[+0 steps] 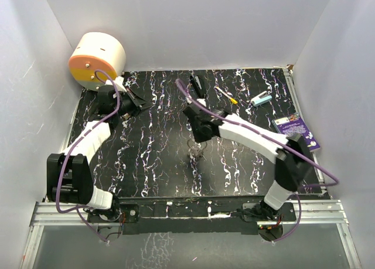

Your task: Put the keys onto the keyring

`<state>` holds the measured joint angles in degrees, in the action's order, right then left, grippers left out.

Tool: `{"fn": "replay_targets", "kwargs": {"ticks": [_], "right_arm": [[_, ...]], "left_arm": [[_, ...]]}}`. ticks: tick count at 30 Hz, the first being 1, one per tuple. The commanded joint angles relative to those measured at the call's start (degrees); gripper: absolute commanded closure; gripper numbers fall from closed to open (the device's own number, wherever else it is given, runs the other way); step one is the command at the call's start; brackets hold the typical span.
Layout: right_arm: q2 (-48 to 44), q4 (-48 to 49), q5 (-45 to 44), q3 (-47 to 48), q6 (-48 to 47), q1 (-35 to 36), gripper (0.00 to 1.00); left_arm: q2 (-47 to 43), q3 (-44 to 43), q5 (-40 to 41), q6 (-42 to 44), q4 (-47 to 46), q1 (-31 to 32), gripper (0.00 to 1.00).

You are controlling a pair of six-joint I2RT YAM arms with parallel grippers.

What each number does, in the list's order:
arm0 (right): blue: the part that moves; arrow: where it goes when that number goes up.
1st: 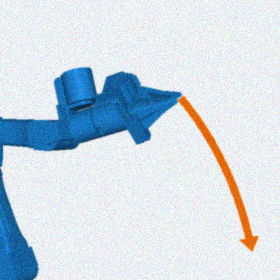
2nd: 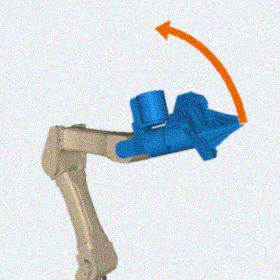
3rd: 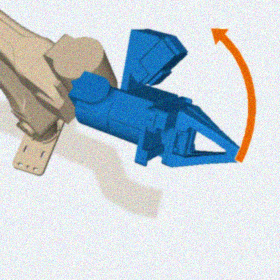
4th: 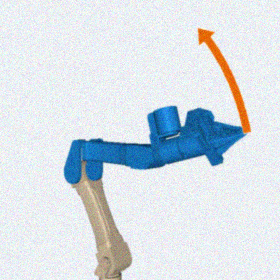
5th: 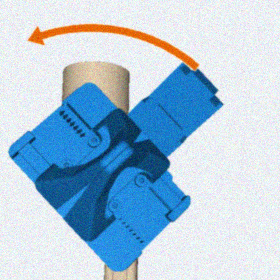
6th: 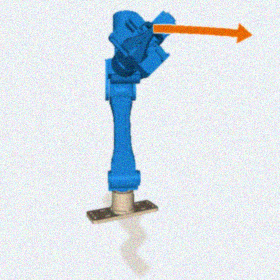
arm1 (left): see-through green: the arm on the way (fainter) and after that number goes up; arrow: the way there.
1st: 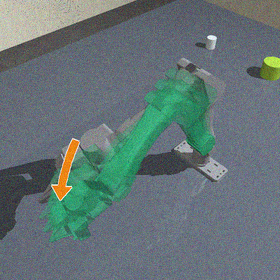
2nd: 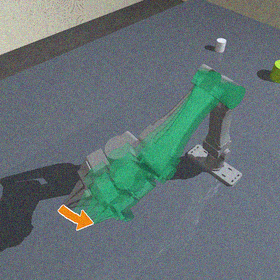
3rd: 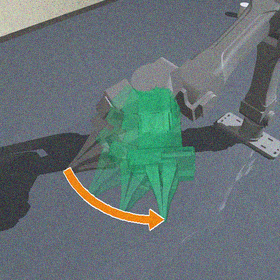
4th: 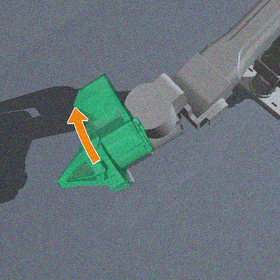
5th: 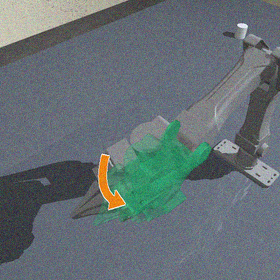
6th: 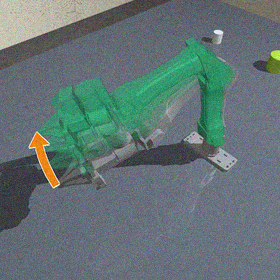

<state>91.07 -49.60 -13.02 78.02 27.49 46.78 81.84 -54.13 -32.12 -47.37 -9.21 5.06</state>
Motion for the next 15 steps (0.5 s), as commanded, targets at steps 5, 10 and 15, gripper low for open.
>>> {"fn": "replay_targets", "kwargs": {"ticks": [5, 10, 15], "right_arm": [[13.7, 0.4, 3.5, 7.1, -7.7, 0.3, 0.92], [12.7, 3.2, 1.1, 7.0, -10.0, 0.3, 0.92], [10.9, 2.1, 1.5, 6.4, -9.9, 0.4, 0.92]], "left_arm": [[-3.2, 0.8, 0.0, 0.5, -0.4, -1.2, 1.0], [-3.2, 0.9, -0.2, 0.2, -1.0, -1.5, 1.0], [-3.2, 1.1, -0.1, 0.3, -1.3, -1.7, 1.0]]}}
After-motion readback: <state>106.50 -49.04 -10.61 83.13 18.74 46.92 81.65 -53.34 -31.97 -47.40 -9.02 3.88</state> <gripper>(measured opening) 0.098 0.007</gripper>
